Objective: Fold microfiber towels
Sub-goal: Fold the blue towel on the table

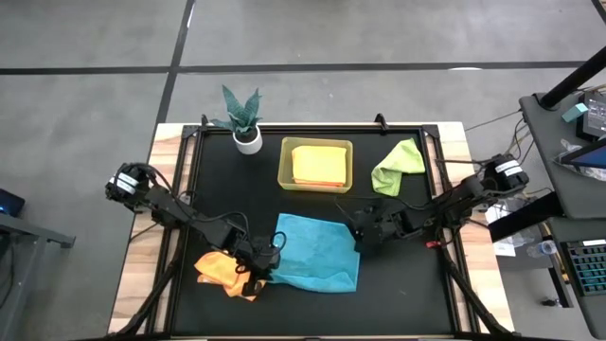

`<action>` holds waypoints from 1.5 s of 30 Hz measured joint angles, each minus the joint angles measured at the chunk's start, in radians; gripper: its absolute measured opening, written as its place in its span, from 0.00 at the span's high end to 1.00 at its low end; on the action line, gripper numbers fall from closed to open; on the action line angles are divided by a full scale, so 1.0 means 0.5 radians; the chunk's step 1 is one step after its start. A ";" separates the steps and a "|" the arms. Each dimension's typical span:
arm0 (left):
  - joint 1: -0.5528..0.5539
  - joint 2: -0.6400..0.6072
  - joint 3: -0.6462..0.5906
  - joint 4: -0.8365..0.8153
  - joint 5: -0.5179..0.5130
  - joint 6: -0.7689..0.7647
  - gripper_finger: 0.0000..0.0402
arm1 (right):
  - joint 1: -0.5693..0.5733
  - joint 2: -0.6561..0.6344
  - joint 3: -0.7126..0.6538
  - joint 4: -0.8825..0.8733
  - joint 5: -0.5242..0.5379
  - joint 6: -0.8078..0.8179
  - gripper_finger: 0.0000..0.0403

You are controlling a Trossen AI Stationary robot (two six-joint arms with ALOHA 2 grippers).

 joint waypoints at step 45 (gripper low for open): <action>0.002 0.000 -0.011 0.012 -0.095 0.029 1.00 | 0.147 0.420 0.361 0.568 -0.671 -0.162 0.64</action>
